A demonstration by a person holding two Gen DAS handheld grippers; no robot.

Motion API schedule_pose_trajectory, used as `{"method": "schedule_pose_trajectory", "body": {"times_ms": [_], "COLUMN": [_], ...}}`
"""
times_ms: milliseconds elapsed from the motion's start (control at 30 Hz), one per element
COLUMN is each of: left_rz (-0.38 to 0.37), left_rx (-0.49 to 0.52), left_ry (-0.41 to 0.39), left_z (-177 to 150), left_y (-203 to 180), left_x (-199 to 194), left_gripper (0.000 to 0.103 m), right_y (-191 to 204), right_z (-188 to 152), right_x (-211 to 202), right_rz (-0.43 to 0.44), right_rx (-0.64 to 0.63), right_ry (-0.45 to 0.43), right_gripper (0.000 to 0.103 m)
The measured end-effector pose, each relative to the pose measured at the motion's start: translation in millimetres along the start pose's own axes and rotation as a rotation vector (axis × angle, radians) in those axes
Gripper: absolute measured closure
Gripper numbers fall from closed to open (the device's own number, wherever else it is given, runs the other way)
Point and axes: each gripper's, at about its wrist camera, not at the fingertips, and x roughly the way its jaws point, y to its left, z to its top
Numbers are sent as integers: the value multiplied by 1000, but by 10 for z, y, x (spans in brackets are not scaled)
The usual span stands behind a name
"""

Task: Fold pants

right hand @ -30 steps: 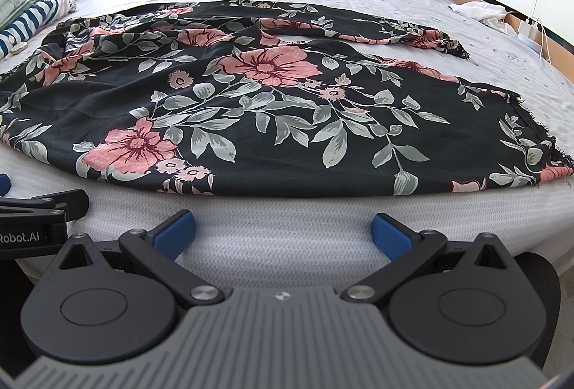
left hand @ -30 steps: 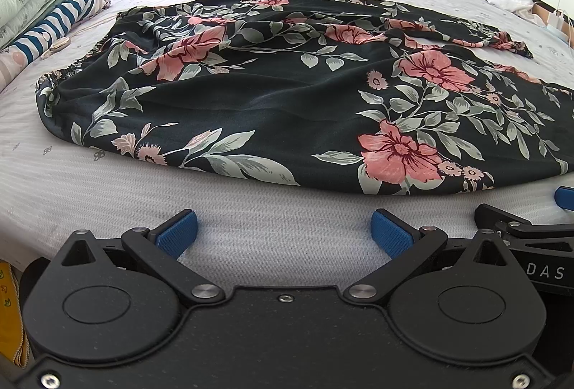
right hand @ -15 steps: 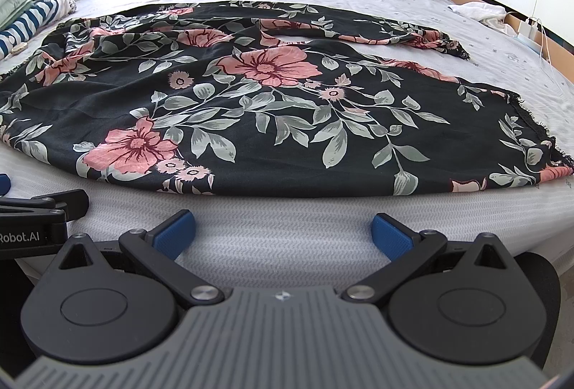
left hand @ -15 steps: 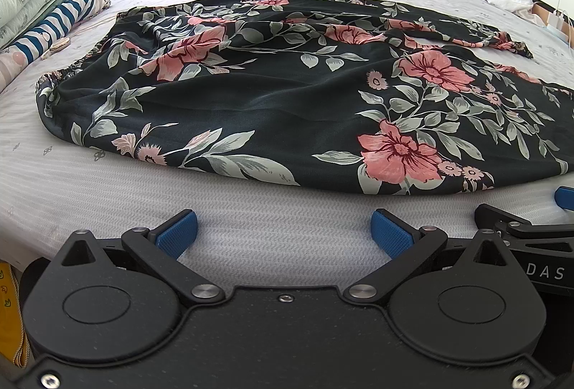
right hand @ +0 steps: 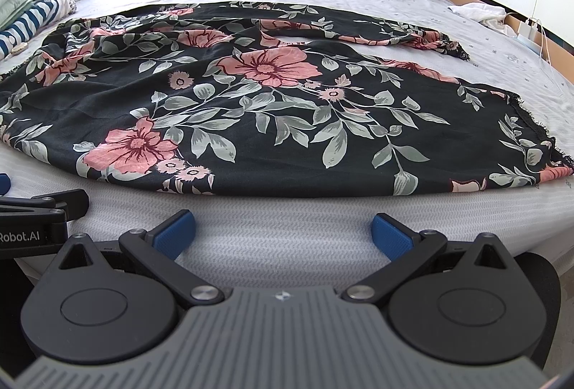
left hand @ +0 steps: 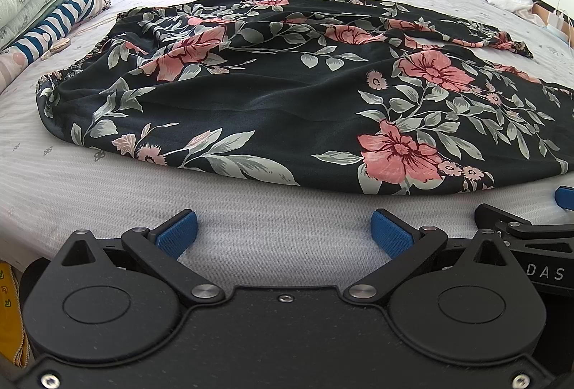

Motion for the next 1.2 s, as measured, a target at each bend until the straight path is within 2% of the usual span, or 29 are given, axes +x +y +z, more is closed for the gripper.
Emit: {"method": "schedule_pose_trajectory", "body": {"times_ms": [800, 1200], "left_rz": [4, -15], "left_rx": [-15, -18], "left_ry": [6, -26], "left_z": [14, 38], "left_y": [7, 48], "left_x": [11, -22], "left_gripper": [0, 0], "right_y": [-2, 50], "right_z": [-11, -169], "right_x": [-27, -85], "right_rz": [0, -24], "right_rx": [1, -37], "right_ry": [-9, -143], "right_gripper": [0, 0]}}
